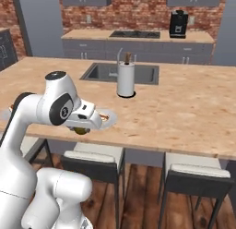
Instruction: Pick up the tangerine and kiwi from the fridge and place one fruit on each plate on the dining counter.
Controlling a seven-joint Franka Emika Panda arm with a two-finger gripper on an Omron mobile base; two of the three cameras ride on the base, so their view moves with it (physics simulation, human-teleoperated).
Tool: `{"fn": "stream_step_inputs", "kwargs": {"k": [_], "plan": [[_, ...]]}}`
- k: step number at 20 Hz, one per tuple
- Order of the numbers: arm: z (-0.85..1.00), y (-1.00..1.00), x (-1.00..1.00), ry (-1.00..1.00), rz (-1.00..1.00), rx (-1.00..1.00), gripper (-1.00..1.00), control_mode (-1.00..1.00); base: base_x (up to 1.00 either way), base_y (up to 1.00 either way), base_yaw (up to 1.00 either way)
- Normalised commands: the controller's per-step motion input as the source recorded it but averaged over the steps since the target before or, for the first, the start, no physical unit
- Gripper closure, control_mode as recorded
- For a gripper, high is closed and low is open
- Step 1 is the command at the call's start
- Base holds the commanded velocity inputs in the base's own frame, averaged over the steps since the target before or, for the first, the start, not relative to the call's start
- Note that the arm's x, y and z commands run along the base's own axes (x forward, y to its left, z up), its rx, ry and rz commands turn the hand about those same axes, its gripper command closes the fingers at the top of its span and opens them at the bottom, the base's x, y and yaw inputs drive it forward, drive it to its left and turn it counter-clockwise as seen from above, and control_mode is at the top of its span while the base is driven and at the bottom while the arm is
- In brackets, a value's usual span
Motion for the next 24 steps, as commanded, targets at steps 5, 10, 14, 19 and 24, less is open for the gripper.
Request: {"fn": "stream_step_inputs", "kwargs": {"k": [5, 10, 14, 19, 24], "plan": [[0.0, 0.0, 0.0, 0.0, 0.0, 0.0, 1.0, 1.0, 0.25, 0.44, -0.12], [0.0, 0.0, 0.0, 0.0, 0.0, 0.0, 1.0, 1.0, 0.6, 0.27, -0.08], [0.0, 0.0, 0.0, 0.0, 0.0, 0.0, 1.0, 1.0, 0.67, 0.4, -0.09], [0.0, 0.0, 0.0, 0.0, 0.0, 0.0, 1.0, 1.0, 0.4, 0.44, -0.06], [-0.02, 0.04, 0.21, -0.02, 0.0, 0.0, 1.0, -1.0, 0.16, 0.15, -0.02]]}}
